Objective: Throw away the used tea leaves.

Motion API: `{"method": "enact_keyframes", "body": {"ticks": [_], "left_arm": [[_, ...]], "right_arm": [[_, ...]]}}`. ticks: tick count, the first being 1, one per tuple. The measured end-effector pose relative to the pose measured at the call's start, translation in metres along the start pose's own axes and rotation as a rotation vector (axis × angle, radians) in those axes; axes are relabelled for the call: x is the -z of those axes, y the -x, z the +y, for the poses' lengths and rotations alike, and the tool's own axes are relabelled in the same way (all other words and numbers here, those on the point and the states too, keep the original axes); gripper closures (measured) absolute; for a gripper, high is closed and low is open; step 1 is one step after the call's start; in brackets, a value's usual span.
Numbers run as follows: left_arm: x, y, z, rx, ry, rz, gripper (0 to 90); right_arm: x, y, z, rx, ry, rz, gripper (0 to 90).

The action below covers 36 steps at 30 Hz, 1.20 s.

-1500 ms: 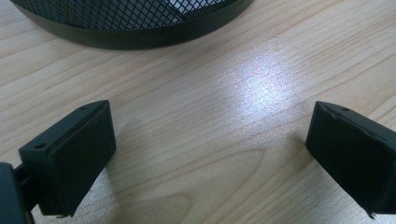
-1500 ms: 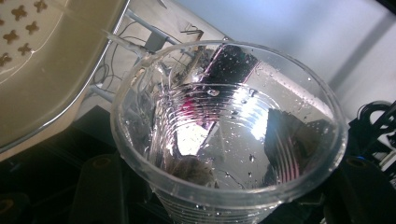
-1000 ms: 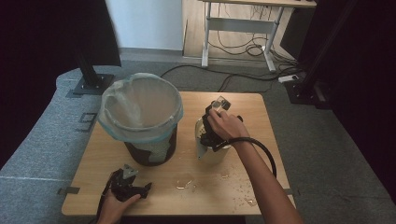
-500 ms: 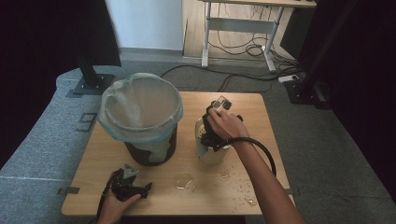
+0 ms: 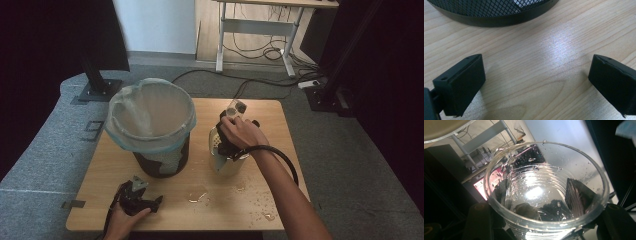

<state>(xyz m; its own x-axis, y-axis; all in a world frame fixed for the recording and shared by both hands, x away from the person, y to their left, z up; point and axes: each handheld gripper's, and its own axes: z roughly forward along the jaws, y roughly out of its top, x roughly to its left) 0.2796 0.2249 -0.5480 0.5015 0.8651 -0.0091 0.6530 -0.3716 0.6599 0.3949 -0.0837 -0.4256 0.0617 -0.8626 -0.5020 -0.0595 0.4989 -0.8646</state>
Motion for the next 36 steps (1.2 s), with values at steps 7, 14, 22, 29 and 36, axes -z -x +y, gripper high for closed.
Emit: {"method": "enact_keyframes", "body": {"ticks": [7,14,22,29,36], "left_arm": [[0.000,0.000,0.000,-0.001,0.000,0.000,0.4],[0.000,0.000,0.000,-0.001,0.000,0.000,0.3],[0.000,0.000,0.000,-0.004,-0.003,-0.001,0.3],[0.000,0.000,0.000,-0.002,-0.002,-0.001,0.3],[0.000,0.000,0.000,-0.002,-0.002,0.000,0.2]], "right_arm": [[0.000,0.003,0.008,0.046,0.009,-0.002,39.8],[0.001,0.002,0.002,-0.096,-0.012,0.016,39.7],[0.000,-0.004,-0.001,-0.270,0.002,0.066,39.5],[0.001,-0.005,-0.003,-0.290,-0.005,0.068,39.3],[0.002,0.003,0.001,-0.104,-0.052,-0.002,39.7]]}}
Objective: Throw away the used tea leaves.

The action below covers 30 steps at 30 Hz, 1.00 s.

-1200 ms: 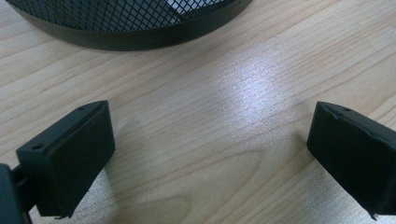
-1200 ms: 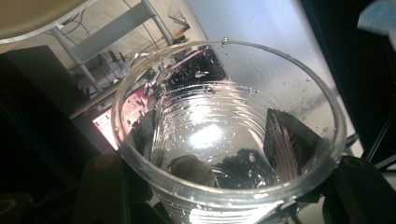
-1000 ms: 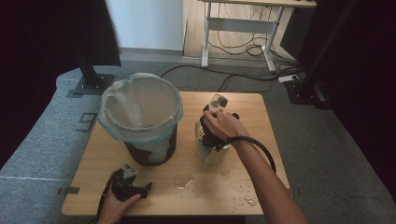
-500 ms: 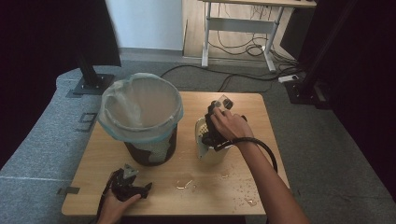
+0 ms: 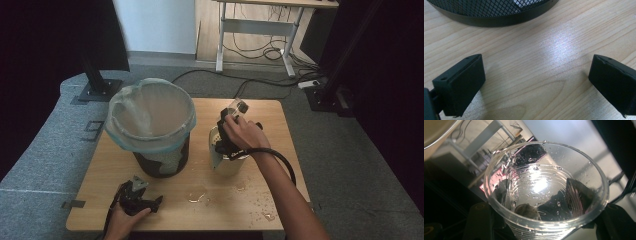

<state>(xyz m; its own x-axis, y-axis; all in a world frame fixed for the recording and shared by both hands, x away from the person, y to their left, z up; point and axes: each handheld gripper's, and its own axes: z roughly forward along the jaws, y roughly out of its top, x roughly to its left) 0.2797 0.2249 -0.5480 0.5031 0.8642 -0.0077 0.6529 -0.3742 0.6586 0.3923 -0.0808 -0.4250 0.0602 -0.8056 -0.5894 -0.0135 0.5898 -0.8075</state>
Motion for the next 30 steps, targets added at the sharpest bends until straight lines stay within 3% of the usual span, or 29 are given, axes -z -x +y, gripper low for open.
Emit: {"method": "enact_keyframes", "body": {"ticks": [1,3,7,8,9,10,13,14,15,17,20,24,27,30], "left_arm": [[0.000,0.000,0.000,0.000,0.000,0.000,0.2],[0.000,0.000,0.000,-0.001,0.000,-0.001,0.2],[0.000,0.000,0.000,-0.001,-0.001,-0.001,0.1],[0.000,0.000,0.000,-0.002,-0.001,-0.001,0.1],[0.000,0.000,0.000,-0.001,0.000,-0.003,0.1],[0.000,0.000,0.000,-0.002,0.000,-0.003,0.1],[0.000,0.000,0.000,-0.005,0.000,-0.005,0.1],[0.000,0.000,0.000,-0.005,0.000,-0.006,0.1],[0.000,0.000,0.000,-0.005,0.000,-0.006,0.1],[0.000,0.000,0.000,-0.006,0.001,-0.007,0.1],[0.000,0.001,0.000,-0.007,0.000,-0.009,0.1],[0.000,0.000,0.000,-0.010,-0.002,-0.009,0.0],[0.000,0.000,0.000,-0.010,-0.002,-0.010,0.0],[0.000,0.000,0.000,-0.009,-0.001,-0.010,0.0]], "right_arm": [[0.000,-0.002,0.003,0.037,0.008,-0.003,39.8],[0.000,-0.001,0.004,0.024,-0.013,-0.018,40.1],[0.000,0.000,0.010,0.135,0.010,-0.016,40.0],[-0.001,0.004,0.008,0.089,-0.013,-0.025,40.1],[-0.001,0.005,0.008,0.076,-0.021,-0.009,40.1],[0.000,0.003,0.009,0.130,-0.010,-0.015,40.1],[0.002,0.007,0.009,0.123,-0.015,-0.028,40.9],[0.002,0.006,0.009,0.101,-0.021,-0.046,41.0],[0.003,0.007,0.010,0.118,-0.019,-0.044,41.7],[0.001,0.007,0.008,0.063,-0.039,-0.011,42.0],[-0.004,0.000,0.001,0.041,-0.040,0.018,42.0],[-0.005,-0.005,-0.003,-0.057,-0.035,0.046,41.9],[-0.004,-0.008,-0.006,-0.169,-0.022,0.063,41.9],[-0.001,-0.011,-0.009,-0.328,-0.007,0.085,41.6]]}}
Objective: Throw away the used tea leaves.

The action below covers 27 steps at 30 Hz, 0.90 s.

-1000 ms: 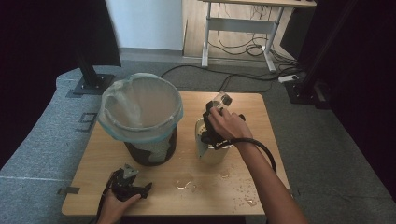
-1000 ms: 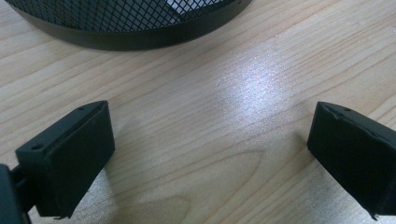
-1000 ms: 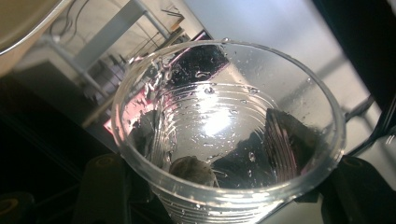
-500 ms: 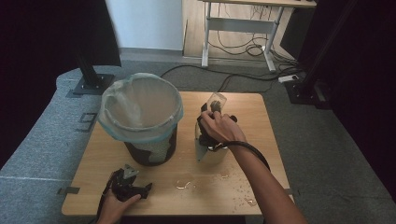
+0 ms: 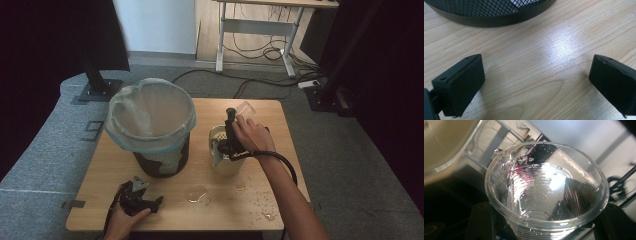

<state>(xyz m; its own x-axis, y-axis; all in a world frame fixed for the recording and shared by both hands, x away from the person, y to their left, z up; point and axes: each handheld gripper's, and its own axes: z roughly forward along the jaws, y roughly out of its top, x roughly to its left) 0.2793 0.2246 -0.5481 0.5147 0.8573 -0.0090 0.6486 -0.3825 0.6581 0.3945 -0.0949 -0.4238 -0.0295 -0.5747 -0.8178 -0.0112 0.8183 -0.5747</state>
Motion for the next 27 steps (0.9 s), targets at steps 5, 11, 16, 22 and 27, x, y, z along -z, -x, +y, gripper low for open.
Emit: {"method": "enact_keyframes", "body": {"ticks": [5,11,16,22,27], "left_arm": [[0.000,0.000,0.000,0.002,-0.001,0.002,0.0],[0.000,0.000,0.000,0.002,-0.001,0.002,0.0],[0.000,0.000,0.000,0.002,0.000,0.002,0.0],[0.000,0.000,0.000,0.003,-0.001,0.002,0.0],[0.000,0.000,0.000,0.002,0.000,0.003,0.0]], "right_arm": [[0.007,0.005,-0.006,-0.288,0.074,0.050,41.2],[0.009,0.005,-0.010,-0.544,0.113,0.146,40.6],[0.006,0.006,-0.018,-0.862,0.171,0.265,40.5],[0.003,0.011,-0.039,-1.310,0.248,0.389,40.1],[0.002,0.012,-0.058,-1.638,0.335,0.445,40.1]]}}
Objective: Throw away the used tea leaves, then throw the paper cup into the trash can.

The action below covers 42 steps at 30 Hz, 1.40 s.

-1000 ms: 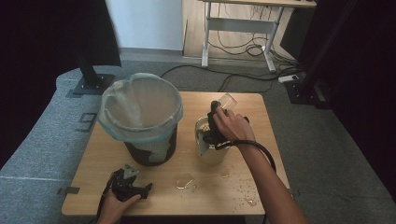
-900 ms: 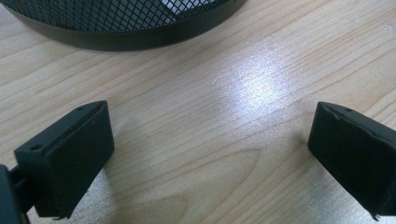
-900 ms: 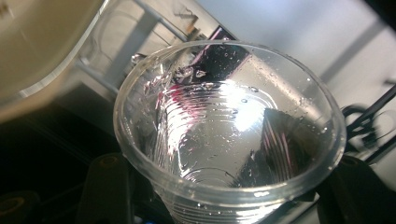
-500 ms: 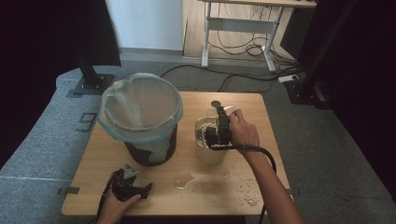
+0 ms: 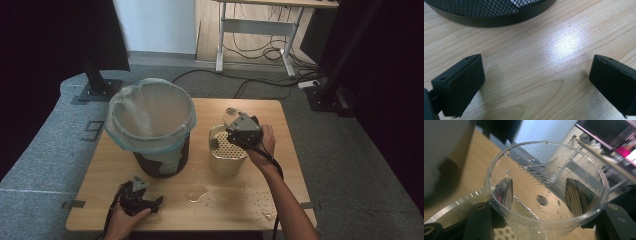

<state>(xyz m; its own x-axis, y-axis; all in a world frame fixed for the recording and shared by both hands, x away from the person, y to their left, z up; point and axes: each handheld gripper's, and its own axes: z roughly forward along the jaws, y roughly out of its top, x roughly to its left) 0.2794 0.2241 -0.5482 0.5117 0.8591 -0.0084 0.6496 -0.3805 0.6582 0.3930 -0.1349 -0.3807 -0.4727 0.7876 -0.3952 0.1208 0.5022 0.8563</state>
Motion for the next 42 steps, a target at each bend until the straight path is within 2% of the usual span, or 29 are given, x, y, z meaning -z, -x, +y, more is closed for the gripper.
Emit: {"method": "enact_keyframes", "body": {"ticks": [3,6,9,14,18,21,23,26,29,33,37,42], "left_arm": [[0.000,0.000,0.000,0.000,0.001,0.000,0.0],[0.000,0.000,0.000,-0.002,-0.003,0.000,0.0],[0.001,0.000,0.000,-0.003,-0.005,-0.001,0.0],[0.000,0.000,0.000,-0.001,-0.001,-0.002,0.0],[0.000,0.001,0.000,-0.004,-0.003,-0.004,0.0],[0.000,0.001,0.000,-0.004,-0.002,-0.005,0.0],[0.000,0.001,0.000,-0.006,-0.002,-0.006,0.0],[0.000,0.001,0.000,-0.009,-0.002,-0.008,0.0],[0.000,0.001,0.000,-0.011,-0.003,-0.011,0.0],[0.001,0.001,0.000,-0.014,-0.003,-0.013,0.0],[0.001,0.001,0.000,-0.017,-0.003,-0.016,0.0],[0.001,0.001,0.000,-0.017,-0.003,-0.016,0.0]], "right_arm": [[0.003,0.005,0.002,-0.103,0.041,0.034,40.1],[0.007,0.008,0.006,-0.152,0.072,0.054,39.9],[0.012,0.008,0.019,-0.188,0.125,0.073,39.6],[0.023,0.001,0.063,-0.230,0.235,0.152,38.6],[0.026,-0.014,0.110,-0.210,0.297,0.200,38.0],[0.022,-0.031,0.143,-0.188,0.332,0.256,36.3],[0.015,-0.045,0.163,-0.167,0.332,0.291,35.6],[-0.001,-0.063,0.179,-0.146,0.309,0.326,33.4],[-0.026,-0.083,0.189,-0.154,0.247,0.381,21.5],[-0.047,-0.097,0.189,-0.165,0.182,0.393,15.3],[-0.047,-0.097,0.185,-0.166,0.181,0.382,15.0],[-0.032,-0.083,0.172,-0.153,0.195,0.355,15.9]]}}
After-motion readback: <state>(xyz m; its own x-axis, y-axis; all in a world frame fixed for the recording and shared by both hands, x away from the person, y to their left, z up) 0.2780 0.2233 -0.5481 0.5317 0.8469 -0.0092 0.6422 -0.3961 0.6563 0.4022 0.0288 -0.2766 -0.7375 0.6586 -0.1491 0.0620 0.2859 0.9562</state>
